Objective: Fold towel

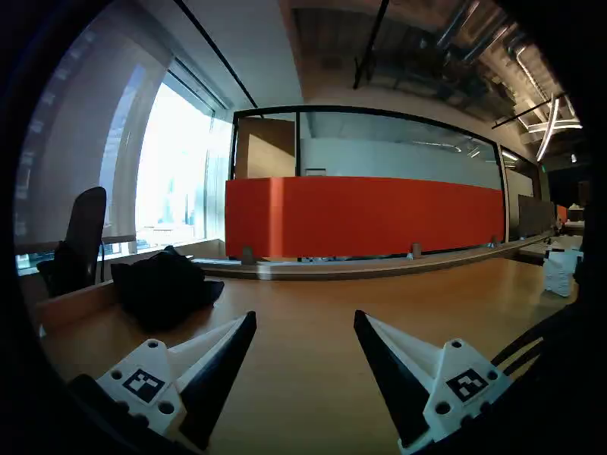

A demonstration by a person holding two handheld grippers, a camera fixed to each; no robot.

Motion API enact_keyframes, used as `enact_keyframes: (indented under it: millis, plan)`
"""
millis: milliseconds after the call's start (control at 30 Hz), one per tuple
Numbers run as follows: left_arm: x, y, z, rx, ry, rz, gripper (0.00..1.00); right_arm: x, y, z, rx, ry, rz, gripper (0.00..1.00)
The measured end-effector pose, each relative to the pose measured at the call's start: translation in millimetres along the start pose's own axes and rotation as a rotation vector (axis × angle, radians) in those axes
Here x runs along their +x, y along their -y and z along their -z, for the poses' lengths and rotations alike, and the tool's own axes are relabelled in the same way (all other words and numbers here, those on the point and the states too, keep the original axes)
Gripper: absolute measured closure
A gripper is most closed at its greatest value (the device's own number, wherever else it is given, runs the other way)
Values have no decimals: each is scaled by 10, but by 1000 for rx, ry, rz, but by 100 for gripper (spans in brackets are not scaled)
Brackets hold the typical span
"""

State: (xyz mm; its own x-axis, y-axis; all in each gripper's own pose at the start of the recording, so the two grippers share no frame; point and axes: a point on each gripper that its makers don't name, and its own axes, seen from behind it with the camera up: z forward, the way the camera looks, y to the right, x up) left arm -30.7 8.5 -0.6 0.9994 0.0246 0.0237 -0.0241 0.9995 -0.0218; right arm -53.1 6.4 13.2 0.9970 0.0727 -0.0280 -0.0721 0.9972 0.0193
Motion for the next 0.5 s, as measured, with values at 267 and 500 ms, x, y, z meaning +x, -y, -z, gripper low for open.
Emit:
enact_keyframes:
  millis: [267,500]
  plan:
    - [-1,-3,0,0,0,0,5,-23,58,0,13,2,48,0]
    - [-2,0,-1,0,0,0,4,-15,48,10,8,1,55,1]
